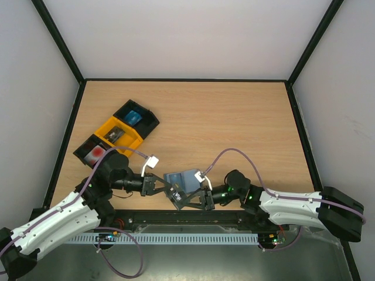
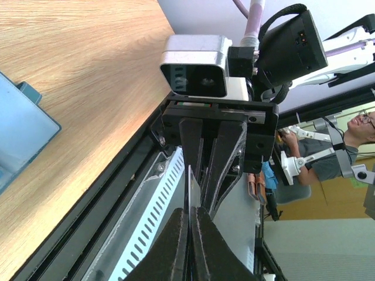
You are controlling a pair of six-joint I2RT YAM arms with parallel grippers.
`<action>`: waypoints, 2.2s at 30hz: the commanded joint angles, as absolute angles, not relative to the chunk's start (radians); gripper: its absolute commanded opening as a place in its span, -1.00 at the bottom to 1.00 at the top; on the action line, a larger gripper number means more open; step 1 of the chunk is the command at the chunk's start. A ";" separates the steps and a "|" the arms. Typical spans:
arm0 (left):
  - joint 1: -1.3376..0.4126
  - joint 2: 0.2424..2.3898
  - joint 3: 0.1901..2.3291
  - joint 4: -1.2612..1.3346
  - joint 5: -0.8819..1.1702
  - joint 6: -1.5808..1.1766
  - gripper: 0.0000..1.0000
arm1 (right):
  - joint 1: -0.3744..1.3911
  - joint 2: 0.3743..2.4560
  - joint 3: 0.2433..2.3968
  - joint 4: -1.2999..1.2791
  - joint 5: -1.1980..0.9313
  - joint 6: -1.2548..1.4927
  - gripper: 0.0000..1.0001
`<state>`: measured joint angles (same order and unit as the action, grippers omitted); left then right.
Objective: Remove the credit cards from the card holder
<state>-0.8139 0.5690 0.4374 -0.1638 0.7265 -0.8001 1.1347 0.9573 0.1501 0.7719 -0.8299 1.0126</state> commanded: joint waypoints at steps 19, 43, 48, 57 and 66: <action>-0.776 0.603 0.589 -0.285 0.366 -0.857 -0.95 | 1.140 0.646 0.101 0.472 -0.344 0.981 0.95; -0.705 0.507 0.610 -0.430 -0.524 -1.007 -0.95 | 1.141 0.318 0.066 0.226 -0.203 1.122 0.95; -0.576 0.549 0.622 -0.405 -0.496 -0.958 -0.95 | 1.140 0.314 0.067 0.210 -0.213 1.126 0.95; -0.263 0.691 0.594 -0.290 -0.390 -0.942 -0.95 | 1.141 0.308 0.083 0.189 -0.220 1.124 0.95; -0.223 0.911 0.608 -0.182 -0.577 -0.989 -0.95 | 1.141 0.328 0.155 0.079 -0.166 1.073 0.96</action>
<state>-0.2440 0.8173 0.5900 -0.2440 -0.4923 -0.9619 1.1347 0.3275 0.0937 0.1535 -0.2100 1.1122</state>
